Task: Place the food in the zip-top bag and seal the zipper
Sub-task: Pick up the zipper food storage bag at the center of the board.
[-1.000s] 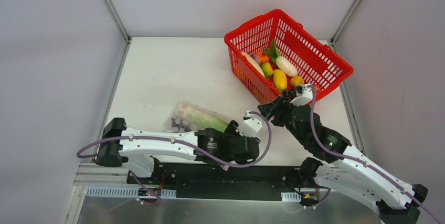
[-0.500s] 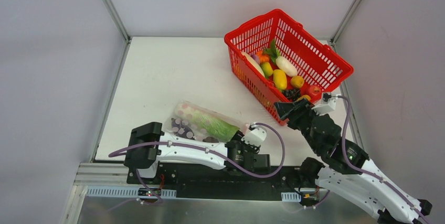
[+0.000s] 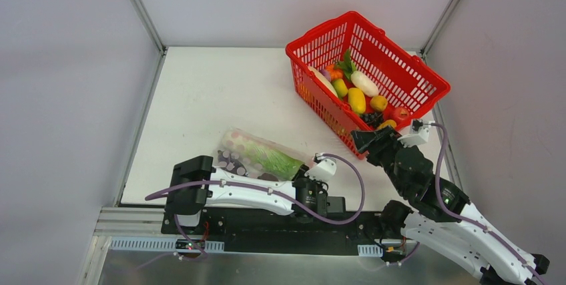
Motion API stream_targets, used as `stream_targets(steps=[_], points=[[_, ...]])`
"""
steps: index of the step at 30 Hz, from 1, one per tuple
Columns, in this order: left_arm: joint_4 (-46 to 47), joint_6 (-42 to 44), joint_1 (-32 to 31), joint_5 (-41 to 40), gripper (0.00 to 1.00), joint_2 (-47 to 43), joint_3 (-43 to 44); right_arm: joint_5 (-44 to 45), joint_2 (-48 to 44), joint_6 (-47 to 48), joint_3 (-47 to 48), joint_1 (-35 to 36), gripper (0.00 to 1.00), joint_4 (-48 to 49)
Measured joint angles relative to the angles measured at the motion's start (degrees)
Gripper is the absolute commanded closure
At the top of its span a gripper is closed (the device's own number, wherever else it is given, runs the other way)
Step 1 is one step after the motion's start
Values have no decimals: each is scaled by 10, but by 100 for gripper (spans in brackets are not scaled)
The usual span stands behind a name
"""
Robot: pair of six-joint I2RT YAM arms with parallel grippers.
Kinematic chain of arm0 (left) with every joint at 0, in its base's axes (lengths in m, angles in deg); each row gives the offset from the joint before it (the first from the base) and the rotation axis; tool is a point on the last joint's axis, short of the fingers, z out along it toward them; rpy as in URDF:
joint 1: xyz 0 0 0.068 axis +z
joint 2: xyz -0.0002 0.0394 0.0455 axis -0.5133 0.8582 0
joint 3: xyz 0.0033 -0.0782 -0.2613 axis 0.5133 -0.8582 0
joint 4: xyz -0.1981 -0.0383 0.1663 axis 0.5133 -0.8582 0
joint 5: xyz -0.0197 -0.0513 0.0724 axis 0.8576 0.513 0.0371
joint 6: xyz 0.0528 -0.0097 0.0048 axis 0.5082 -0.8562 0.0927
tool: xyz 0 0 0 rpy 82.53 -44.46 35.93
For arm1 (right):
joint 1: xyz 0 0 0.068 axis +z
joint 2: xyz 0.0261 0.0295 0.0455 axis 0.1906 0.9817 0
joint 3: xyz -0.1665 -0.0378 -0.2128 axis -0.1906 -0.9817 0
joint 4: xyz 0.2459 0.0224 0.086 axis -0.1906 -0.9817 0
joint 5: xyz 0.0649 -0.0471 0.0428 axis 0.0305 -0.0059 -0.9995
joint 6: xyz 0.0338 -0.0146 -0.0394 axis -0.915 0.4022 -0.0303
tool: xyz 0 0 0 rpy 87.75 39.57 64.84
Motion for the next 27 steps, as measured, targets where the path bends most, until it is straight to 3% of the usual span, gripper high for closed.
stream_targets(steps=[4,11,20,27], points=[[0,0,0,0,73,1,0,3,0,-2,0,0,37,-8],[2,-11,0,0,100,15,-1,14,-1,-5,0,0,37,-31],[-7,-18,19,-12,100,-18,-16,9,-9,-3,0,0,37,-35],[2,15,70,-25,100,-207,-60,-63,-24,30,1,0,41,9]])
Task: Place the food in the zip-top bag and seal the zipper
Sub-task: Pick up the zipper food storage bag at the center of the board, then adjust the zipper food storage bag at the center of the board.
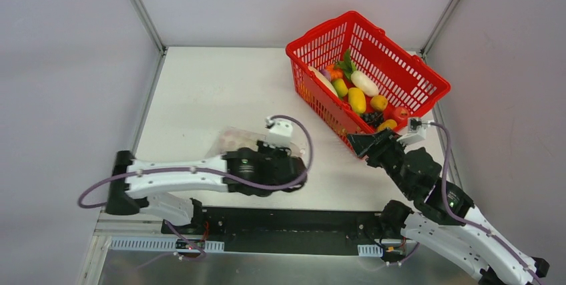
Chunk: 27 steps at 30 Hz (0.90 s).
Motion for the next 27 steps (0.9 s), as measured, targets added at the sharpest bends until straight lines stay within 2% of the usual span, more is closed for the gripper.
stream_targets(steps=[5,9,15,19,25,27], points=[[69,36,64,18,100,-179,-80,-99,43,39,18,0,40,43],[87,58,99,38,100,-256,-109,-196,163,63,60,0,35,76],[92,79,103,45,100,-280,-101,-313,365,88,103,0,36,103],[88,84,103,46,100,-282,-94,-355,457,98,108,3,37,117],[79,87,103,47,100,-292,-91,-386,505,104,108,5,58,157],[76,90,103,46,100,-293,-89,-391,508,104,108,5,60,172]])
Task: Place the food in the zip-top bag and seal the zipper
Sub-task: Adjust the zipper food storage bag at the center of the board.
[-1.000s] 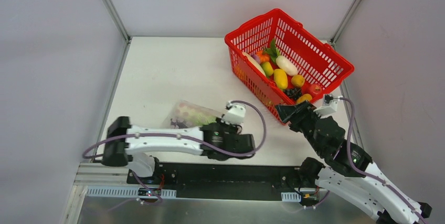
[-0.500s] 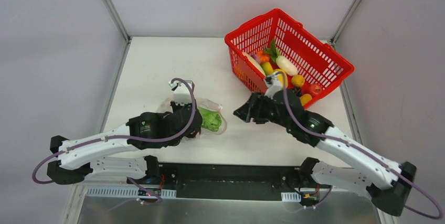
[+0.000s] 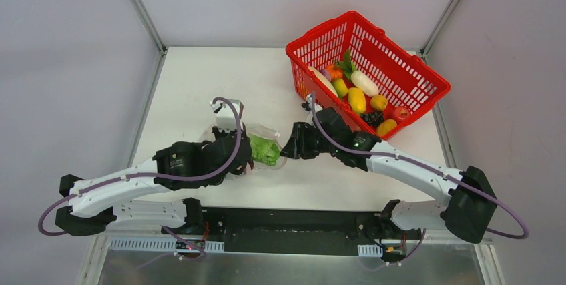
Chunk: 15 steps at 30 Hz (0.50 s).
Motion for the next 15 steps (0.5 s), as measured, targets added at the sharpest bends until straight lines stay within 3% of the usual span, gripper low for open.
stream_targets(steps=[5,8,10,12,15], points=[[-6,8,0,0,100,-1,9,-3,11,1,0,0,61,26],[-7,11,0,0,100,-2,12,-4,28,5,0,0,70,28],[-7,13,0,0,100,-4,14,-9,40,8,0,0,87,28],[-7,14,0,0,100,-7,14,-12,50,12,0,0,96,28],[-8,17,0,0,100,-11,15,-19,56,21,6,0,100,25]])
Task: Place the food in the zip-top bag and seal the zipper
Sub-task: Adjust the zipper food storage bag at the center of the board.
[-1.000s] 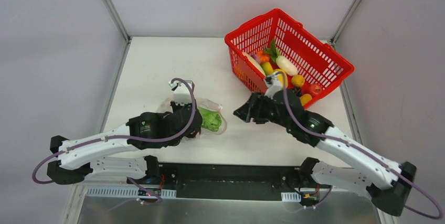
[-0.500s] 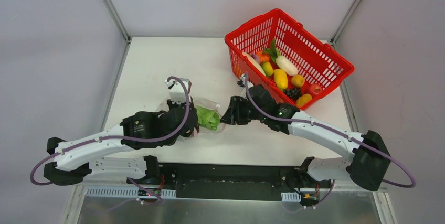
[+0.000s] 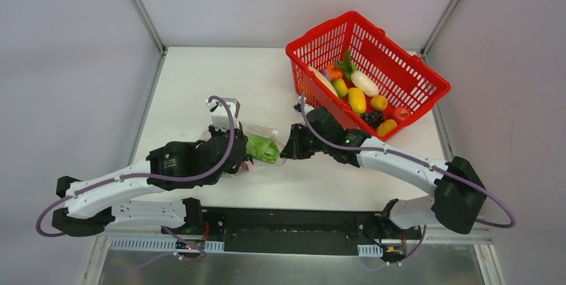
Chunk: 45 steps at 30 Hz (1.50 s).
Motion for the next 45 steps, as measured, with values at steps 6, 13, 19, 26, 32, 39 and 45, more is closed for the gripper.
stream_targets(steps=[6,13,19,26,32,39,45], points=[[-23,18,8,-2,100,-6,24,-39,0,7,71,0,100,-15],[-102,65,15,-9,100,6,168,-96,-12,-9,167,0,100,6],[-159,78,29,-52,100,-7,217,-139,41,-22,266,0,100,27],[-199,71,72,-29,100,-6,178,-146,80,-28,278,2,100,34],[-164,63,94,31,100,3,119,-144,99,-30,277,4,100,43],[-159,60,101,38,100,-7,119,-132,112,-32,261,4,100,47],[-169,62,101,29,100,-38,144,-106,98,-33,261,4,100,21]])
